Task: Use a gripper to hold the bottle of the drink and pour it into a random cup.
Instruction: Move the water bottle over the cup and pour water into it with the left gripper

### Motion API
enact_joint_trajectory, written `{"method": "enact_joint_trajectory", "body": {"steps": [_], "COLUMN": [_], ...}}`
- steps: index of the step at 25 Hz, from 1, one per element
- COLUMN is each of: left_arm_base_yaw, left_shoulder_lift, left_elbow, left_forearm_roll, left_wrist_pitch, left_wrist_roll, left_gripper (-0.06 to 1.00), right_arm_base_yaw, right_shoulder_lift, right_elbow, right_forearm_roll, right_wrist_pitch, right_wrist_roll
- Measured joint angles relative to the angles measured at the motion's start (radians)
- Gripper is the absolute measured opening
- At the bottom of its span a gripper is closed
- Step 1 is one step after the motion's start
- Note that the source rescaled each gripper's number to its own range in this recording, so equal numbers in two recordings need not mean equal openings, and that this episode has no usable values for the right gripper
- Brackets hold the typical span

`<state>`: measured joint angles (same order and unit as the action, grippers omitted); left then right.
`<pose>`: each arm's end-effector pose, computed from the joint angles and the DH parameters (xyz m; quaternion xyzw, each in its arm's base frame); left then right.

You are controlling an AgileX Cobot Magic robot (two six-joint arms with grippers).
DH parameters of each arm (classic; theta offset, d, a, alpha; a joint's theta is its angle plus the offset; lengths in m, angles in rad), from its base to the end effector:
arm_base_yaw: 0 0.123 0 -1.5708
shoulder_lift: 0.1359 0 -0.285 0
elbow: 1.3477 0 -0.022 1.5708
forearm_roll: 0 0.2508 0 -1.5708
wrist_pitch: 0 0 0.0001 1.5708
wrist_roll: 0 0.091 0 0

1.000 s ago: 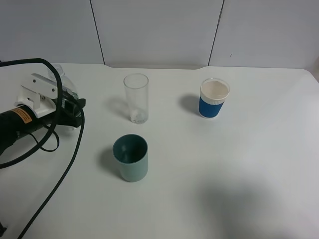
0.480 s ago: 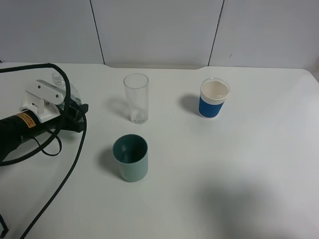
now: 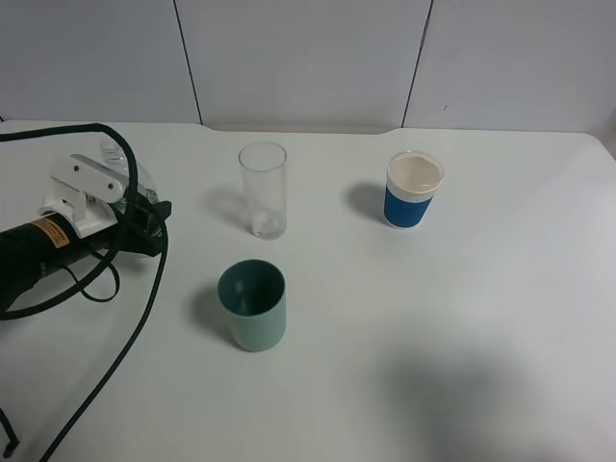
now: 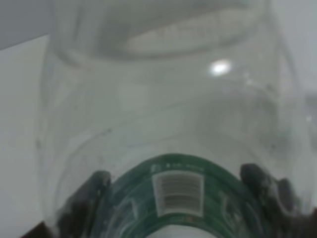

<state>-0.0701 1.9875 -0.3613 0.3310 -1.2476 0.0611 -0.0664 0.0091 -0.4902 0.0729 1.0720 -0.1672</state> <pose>0.2594 -0.0463 0.0892 0.1868 0.7807 -0.0967 0.5884 -0.0025 0.0060 0.2739 -0.0446 0.8593 -0.0231 0.5090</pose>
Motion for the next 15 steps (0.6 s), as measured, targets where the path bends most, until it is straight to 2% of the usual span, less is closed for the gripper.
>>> {"method": "enact_joint_trajectory", "body": {"steps": [10,12,15], "left_arm_base_yaw": [0.0,0.0,0.0], "left_shoulder_lift": [0.0,0.0,0.0], "left_elbow": [0.0,0.0,0.0], "left_forearm_roll": [0.0,0.0,0.001], "left_wrist_pitch": [0.0,0.001,0.022], "left_wrist_roll": [0.0,-0.001,-0.027], "left_gripper": [0.03,0.16,0.47], "right_arm_base_yaw": [0.0,0.0,0.0], "right_shoulder_lift": [0.0,0.0,0.0], "right_elbow": [0.0,0.0,0.0], "right_forearm_roll": [0.0,0.0,0.0], "right_wrist_pitch": [0.0,0.0,0.0], "right_wrist_roll": [0.0,0.0,0.0]}}
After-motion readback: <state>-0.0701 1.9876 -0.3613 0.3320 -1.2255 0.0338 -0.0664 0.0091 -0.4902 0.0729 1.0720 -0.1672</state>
